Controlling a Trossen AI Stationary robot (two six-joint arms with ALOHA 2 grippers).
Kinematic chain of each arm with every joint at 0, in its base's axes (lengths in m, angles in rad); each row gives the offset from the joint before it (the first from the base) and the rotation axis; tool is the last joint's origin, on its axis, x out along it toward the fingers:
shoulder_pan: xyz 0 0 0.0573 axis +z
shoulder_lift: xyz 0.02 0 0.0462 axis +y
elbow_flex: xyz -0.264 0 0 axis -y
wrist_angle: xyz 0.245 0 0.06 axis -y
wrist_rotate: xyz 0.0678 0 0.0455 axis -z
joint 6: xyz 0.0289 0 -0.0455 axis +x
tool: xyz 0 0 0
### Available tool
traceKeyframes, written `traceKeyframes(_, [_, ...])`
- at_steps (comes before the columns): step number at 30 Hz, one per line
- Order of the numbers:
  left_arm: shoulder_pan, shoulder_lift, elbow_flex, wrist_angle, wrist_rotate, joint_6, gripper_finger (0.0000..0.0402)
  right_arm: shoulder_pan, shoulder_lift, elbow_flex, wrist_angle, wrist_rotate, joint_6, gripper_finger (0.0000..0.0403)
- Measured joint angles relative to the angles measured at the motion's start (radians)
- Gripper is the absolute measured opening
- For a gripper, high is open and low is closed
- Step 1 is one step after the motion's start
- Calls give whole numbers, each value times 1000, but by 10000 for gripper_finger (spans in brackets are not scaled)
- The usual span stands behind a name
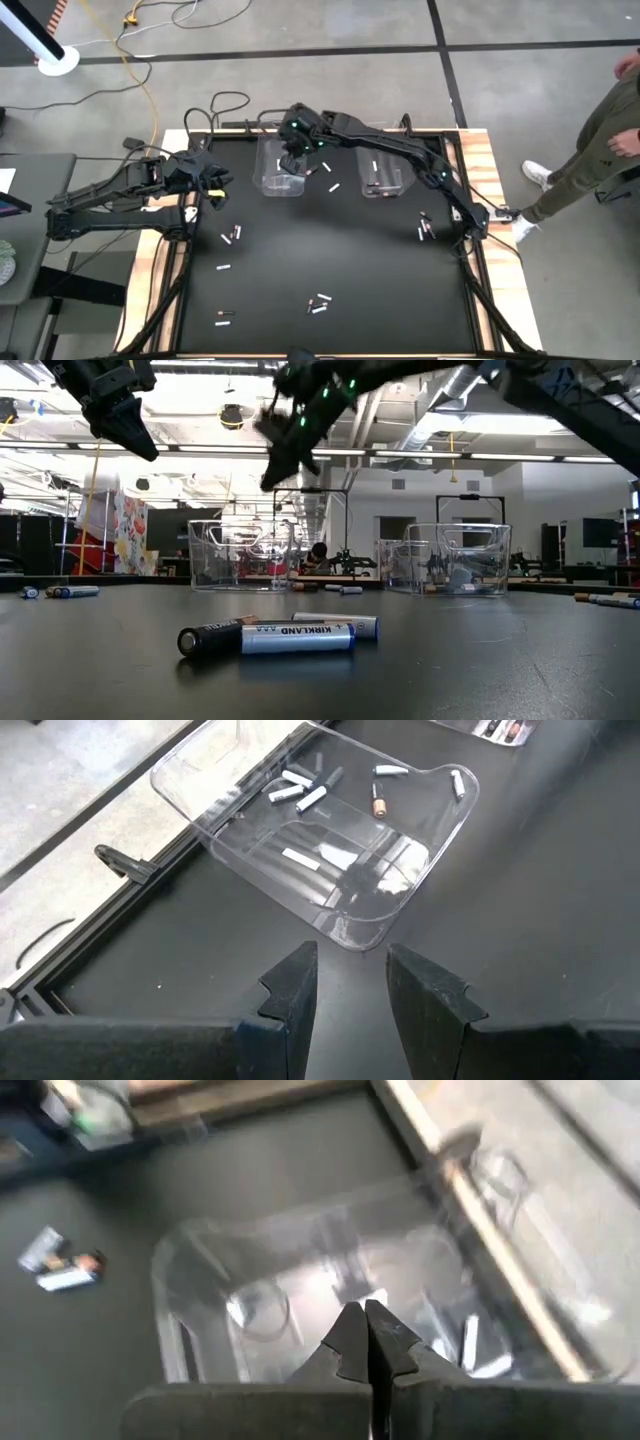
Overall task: Sort batteries
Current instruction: Put the white battery into the left transparent bin
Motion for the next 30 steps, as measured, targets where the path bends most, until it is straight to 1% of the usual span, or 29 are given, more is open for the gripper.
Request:
traceKeyframes(2, [0, 0, 0, 0, 0, -2, 116, -4, 49, -1, 18, -31, 9, 1])
traceKeyframes(4, [0, 0, 0, -1, 0, -3, 116, -4, 94, -5, -6, -32, 13, 1])
traceKeyframes(6, [0, 0, 0, -2, 0, -6, 116, -3, 126, -4, 6, -38, 33, 1])
traceKeyframes(15, [0, 0, 0, -2, 0, -3, 116, -13, 160, -1, 4, -55, 43, 0])
traceKeyframes(18, [0, 0, 0, -2, 0, 1, 116, -22, 160, 36, -45, -55, 41, 0])
traceKeyframes(20, [0, 0, 0, -2, 0, 0, 116, -26, 140, 31, -53, -54, 20, 4])
traceKeyframes(25, [0, 0, 0, -2, 0, 2, 116, -52, 51, 30, -178, -54, -14, 20])
traceKeyframes(30, [0, 0, 0, -1, 0, 6, 116, -92, -24, 31, -318, -52, 87, 34])
